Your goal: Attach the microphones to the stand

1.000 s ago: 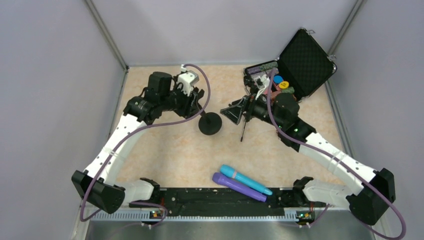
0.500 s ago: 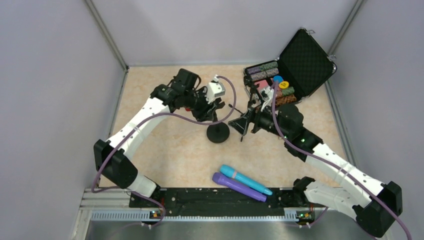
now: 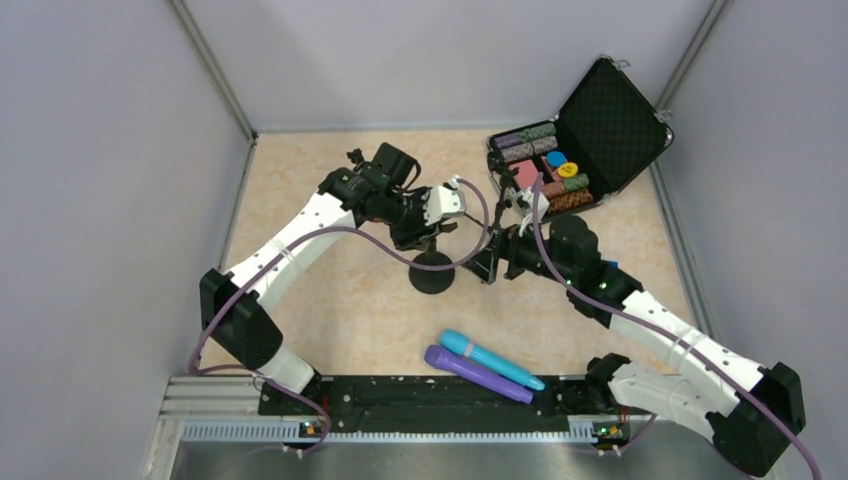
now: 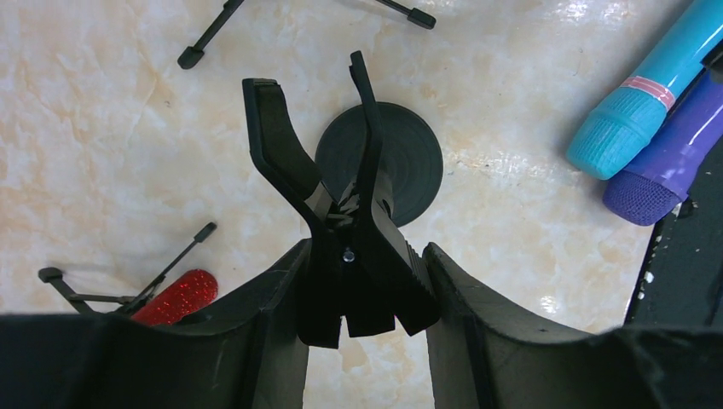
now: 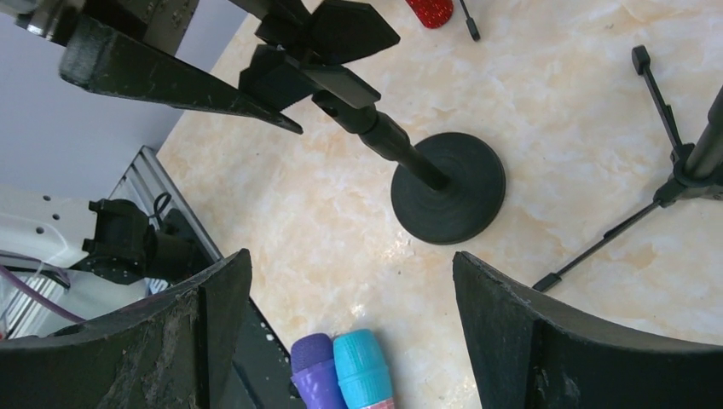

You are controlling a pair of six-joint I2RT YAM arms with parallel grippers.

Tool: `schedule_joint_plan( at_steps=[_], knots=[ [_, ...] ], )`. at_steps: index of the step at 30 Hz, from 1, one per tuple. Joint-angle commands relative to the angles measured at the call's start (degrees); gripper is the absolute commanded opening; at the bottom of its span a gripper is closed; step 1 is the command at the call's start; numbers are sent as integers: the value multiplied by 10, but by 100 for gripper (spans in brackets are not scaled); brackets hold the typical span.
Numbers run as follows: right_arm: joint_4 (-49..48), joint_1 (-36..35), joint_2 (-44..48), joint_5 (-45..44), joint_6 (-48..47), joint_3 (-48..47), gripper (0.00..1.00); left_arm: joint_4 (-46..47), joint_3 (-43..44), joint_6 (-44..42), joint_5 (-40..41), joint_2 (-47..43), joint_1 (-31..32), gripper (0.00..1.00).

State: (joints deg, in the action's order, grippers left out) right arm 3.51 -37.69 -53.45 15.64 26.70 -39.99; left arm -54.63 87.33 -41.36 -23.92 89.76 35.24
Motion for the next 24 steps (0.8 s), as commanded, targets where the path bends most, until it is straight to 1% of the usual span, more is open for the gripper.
schedule_joint_plan(
  at_steps=[1,3,4,6,9,11,14,15,16,21,24],
  knots=[
    [0,5,12,-10,-14,6,86,10,25,-51,12,5,11,4],
    [2,5,12,-11,-16,9,86,8,17,-68,12,1,13,26],
    [1,5,12,-11,-17,12,86,14,9,-76,15,-3,14,35],
    [1,5,12,-11,-17,16,86,38,-11,-81,31,-16,16,49],
    [-7,5,10,-6,-14,26,86,75,-42,-97,43,-42,18,62],
    [-11,5,9,-3,-11,31,86,98,-58,-106,47,-56,18,73],
    [-12,5,5,-3,-11,35,86,126,-73,-109,51,-71,18,77],
    [-12,5,5,-3,-11,36,86,131,-74,-110,52,-73,18,94],
    [-12,5,5,-3,-11,37,86,135,-74,-109,54,-75,18,98],
    [-11,5,4,-5,-12,41,86,167,-65,-103,48,-88,18,99],
    [-11,5,3,-5,-13,43,86,210,-62,-96,29,-110,19,99]
  ],
)
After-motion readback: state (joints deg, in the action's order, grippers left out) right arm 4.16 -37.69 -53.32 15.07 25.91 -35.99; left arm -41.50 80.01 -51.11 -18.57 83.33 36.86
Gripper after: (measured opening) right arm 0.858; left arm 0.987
